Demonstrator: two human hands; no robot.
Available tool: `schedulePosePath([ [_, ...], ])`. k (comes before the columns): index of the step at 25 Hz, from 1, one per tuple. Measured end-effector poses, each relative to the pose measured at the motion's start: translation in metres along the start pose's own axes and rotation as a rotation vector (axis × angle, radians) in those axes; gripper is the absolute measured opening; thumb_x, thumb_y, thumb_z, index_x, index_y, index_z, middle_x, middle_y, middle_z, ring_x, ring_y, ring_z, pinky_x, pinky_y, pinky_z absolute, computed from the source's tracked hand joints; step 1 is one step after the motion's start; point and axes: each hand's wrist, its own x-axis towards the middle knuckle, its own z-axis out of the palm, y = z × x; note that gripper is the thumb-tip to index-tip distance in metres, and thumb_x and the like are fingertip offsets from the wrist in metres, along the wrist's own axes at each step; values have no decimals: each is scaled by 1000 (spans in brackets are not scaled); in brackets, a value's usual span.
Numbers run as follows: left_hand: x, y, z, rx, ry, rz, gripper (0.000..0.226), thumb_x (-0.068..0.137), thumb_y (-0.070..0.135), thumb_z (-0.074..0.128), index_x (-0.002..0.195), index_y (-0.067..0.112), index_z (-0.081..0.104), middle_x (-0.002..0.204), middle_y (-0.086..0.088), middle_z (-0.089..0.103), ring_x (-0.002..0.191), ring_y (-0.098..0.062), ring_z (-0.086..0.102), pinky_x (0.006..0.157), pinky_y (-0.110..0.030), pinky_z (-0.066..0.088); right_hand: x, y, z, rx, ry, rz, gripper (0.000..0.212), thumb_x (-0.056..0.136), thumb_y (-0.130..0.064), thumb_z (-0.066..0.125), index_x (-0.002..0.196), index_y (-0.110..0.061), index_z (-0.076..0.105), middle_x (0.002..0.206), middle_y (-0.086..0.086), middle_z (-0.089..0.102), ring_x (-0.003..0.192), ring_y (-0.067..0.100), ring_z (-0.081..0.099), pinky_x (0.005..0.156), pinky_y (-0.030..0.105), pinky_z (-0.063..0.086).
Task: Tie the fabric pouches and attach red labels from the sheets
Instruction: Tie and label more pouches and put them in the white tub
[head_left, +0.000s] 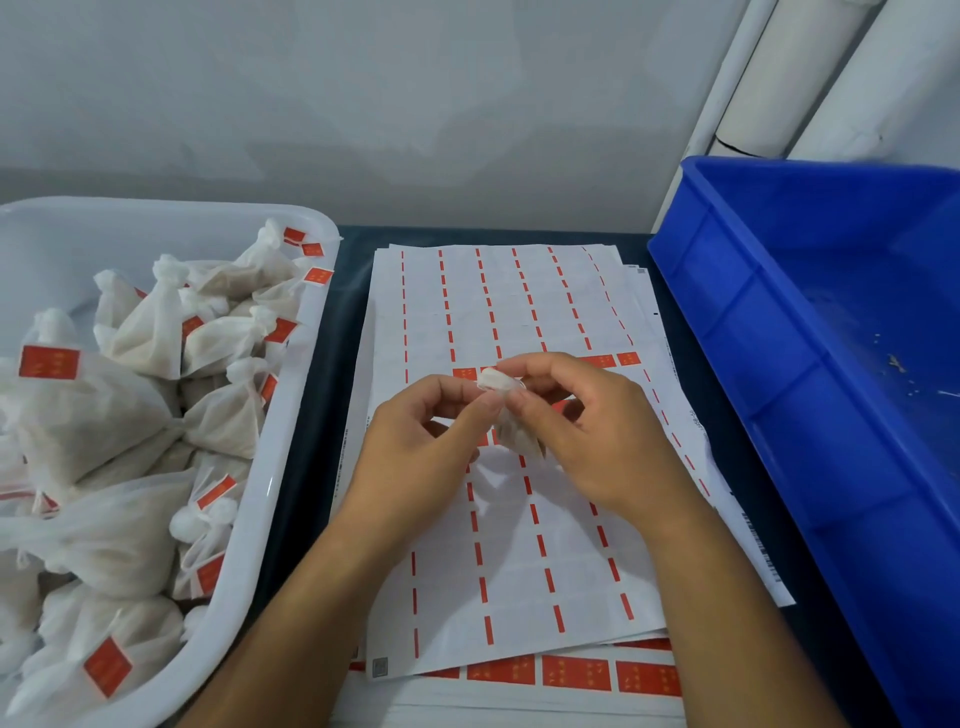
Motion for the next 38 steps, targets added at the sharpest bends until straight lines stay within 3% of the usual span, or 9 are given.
schedulePosePath([
  [9,2,-2,5,62,57,-38,18,95,30,65,79,38,68,79,16,69,75,-2,66,53,-5,45,2,0,2,115,81,16,14,96,-38,69,106,-47,69,99,-31,71,99,-6,67,78,9,55],
  [14,-3,6,1,90,-169,-173,34,102,54,48,86,45,76,86,19,75,71,-2,69,57,-10,49,-1,-9,-4,403,233,-55,16,98,-20,68,106,-32,72,98,-15,77,95,8,74,78,13,57],
  [17,-4,10,4,-126,-331,-333,59,105,60,31,93,33,82,97,4,79,68,-7,67,62,-21,51,-5,-16,-8,581,133,-137,18,99,-9,65,106,-22,74,95,-2,79,89,19,77,76,22,60],
  [21,-6,9,8,-393,-327,-375,41,107,41,42,102,20,76,97,0,71,77,-9,63,65,-24,51,-9,-20,-3,659,-134,-162,17,96,-6,66,105,-16,77,96,9,78,88,26,78,77,30,62],
  [25,-5,11,2,-714,-349,-462,44,103,26,43,125,-3,68,115,-18,67,114,-29,57,105,-44,46,-11,-17,2,523,-325,-104,16,95,-8,69,103,-20,78,94,6,78,89,27,78,82,33,62],
  [29,3,15,-8,-988,-255,-584,32,96,32,52,115,11,66,130,-16,65,126,-32,55,92,-39,46,-7,-11,-3,474,-336,-5,17,95,-1,67,102,-12,77,90,9,78,82,24,77,77,25,60],
  [31,5,11,-9,-890,-214,-533,25,101,33,44,103,13,59,137,-19,65,123,-30,62,107,-41,45,-3,-9,-6,442,-259,43,18,96,-4,65,101,-16,77,90,7,78,79,23,76,70,23,58],
  [35,1,9,-9,-340,-108,-332,50,102,30,37,54,20,48,100,-2,78,96,-20,73,83,-33,56,1,-7,-7,559,-59,250,24,102,-13,61,99,-32,76,95,2,78,85,20,77,69,24,56],
  [38,-3,4,-6,197,-145,-200,36,100,44,44,72,26,59,87,22,71,85,-12,68,74,-29,56,0,-8,-7,545,51,166,17,102,-17,63,105,-30,72,97,-3,78,92,19,77,73,22,59],
])
